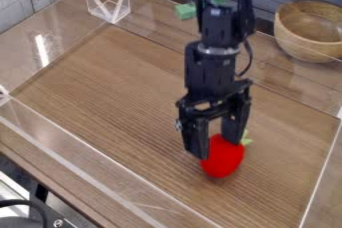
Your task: Move the red object to the left side of the table
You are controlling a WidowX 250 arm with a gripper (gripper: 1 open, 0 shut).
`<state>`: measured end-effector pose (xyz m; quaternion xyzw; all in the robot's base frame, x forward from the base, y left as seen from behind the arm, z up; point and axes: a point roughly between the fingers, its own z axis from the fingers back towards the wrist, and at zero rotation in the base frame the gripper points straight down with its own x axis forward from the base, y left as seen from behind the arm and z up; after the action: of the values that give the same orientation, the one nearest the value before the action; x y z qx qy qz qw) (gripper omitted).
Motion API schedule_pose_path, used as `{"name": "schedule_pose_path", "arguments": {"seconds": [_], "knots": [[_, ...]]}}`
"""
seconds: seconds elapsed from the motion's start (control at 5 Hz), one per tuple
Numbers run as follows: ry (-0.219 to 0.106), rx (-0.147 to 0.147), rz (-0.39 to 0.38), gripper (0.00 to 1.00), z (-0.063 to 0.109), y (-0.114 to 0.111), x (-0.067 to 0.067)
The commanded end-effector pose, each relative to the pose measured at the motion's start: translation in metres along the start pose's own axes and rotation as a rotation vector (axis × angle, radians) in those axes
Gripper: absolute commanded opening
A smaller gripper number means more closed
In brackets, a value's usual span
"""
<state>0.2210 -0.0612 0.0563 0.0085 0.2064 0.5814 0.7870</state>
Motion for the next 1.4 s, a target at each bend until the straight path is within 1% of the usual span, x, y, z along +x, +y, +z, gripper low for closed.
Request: {"name": "schedule_pose_path", "arguments": {"seconds": [0.0,0.6,1.2], "knots": [[-0.004,-0.036,0.004,1.00,-0.002,-0.005,0.000],[-0.005,-0.037,0.009,1.00,-0.013,-0.012,0.009],[0.000,-0.039,0.024,1.00,-0.022,-0.019,0.024]]}}
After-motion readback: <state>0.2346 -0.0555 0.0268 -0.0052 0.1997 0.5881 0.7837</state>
